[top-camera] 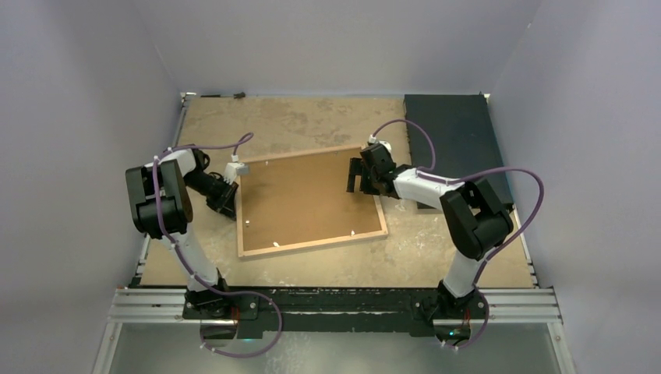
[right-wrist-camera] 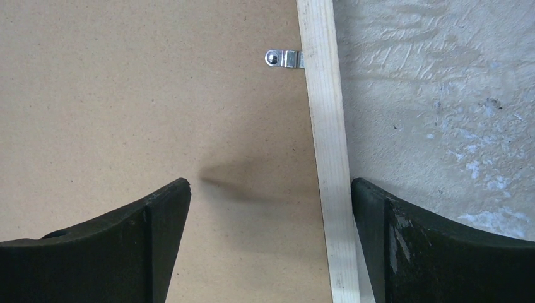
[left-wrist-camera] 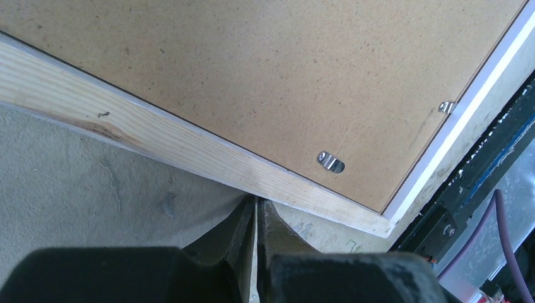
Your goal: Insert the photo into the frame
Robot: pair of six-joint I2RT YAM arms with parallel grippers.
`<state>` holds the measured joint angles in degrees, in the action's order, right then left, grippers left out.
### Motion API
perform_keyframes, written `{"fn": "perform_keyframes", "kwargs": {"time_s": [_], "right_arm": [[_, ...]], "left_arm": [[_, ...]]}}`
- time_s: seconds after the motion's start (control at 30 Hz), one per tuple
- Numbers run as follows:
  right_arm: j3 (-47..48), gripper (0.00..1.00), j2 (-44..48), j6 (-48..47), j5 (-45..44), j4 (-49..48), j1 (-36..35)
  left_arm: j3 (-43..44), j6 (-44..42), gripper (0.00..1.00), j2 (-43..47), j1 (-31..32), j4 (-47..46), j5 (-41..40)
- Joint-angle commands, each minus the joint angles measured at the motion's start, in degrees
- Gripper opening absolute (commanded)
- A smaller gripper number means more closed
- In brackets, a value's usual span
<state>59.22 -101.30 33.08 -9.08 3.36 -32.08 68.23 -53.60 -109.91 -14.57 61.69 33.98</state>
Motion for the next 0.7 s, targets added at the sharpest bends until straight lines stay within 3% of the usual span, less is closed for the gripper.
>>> {"fn": "perform_keyframes", "kwargs": {"time_s": [0.0,0.07,0.37,0.5,0.67], "right_arm": [[2.70,0.99,0.71,1.94,-0.26,0.31,-1.04],[4.37,0.99,3.53,0.70,-5.33,2.96,-0.49],[6.87,0.99,8.52,-1.70,-7.94,6.68,0.91],[4.37,0.99,10.85,0.45,1.14,-4.28,-5.68],[9.09,0.98,2.97,7.10,13.29,-16.53,-18.57]], "left_arm": [[-1.27,-0.77,0.03,0.07,1.01,-1.66,7.76],[-1.54,-0.59,0.04,-0.19,1.15,-1.66,8.55],[-2.36,2.81,0.02,0.81,3.16,-3.89,10.80],[-2.96,4.96,0.02,2.64,3.22,-5.09,10.68],[-3.30,8.43,0.02,3.91,3.23,-7.14,11.88]]}}
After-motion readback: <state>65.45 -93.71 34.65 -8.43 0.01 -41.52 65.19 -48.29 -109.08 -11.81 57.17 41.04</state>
